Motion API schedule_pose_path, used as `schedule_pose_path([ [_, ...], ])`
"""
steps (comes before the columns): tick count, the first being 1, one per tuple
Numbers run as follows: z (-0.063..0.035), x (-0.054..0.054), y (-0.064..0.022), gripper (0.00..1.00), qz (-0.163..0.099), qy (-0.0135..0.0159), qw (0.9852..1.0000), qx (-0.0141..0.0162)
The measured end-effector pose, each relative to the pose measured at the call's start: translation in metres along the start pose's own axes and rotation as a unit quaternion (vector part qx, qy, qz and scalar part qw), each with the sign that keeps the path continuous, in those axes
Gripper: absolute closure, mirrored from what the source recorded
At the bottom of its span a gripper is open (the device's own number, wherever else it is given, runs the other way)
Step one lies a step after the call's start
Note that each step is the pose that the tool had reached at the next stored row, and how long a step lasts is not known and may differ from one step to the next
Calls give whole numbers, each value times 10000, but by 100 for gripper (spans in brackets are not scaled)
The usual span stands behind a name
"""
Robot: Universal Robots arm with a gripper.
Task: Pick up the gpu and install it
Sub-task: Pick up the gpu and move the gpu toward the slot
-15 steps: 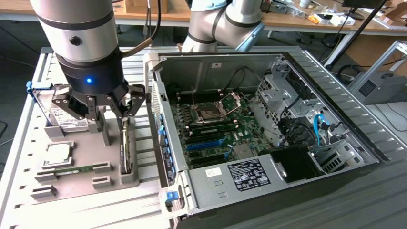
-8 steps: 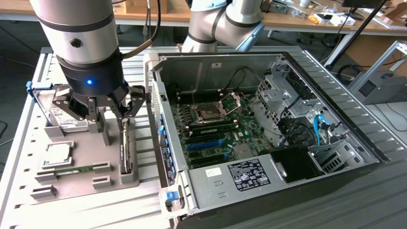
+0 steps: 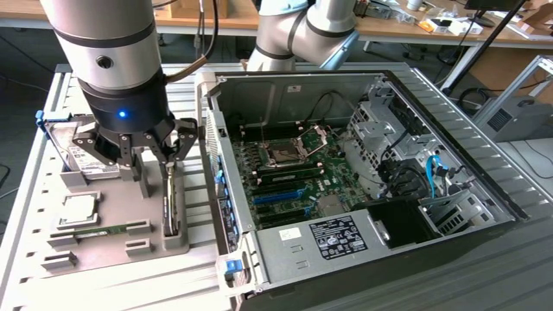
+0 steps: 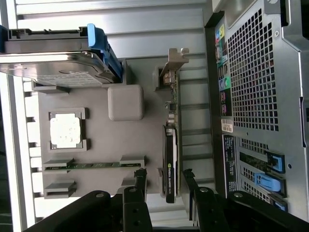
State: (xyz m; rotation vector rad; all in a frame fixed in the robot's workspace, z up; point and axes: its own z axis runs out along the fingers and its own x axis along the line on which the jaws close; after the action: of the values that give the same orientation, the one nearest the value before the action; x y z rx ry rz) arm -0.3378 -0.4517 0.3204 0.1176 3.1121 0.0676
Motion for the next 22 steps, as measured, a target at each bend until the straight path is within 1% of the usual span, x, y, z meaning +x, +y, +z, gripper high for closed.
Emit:
schedule_pose_path([
  [22, 95, 2, -14, 58, 0, 1, 10000, 0],
])
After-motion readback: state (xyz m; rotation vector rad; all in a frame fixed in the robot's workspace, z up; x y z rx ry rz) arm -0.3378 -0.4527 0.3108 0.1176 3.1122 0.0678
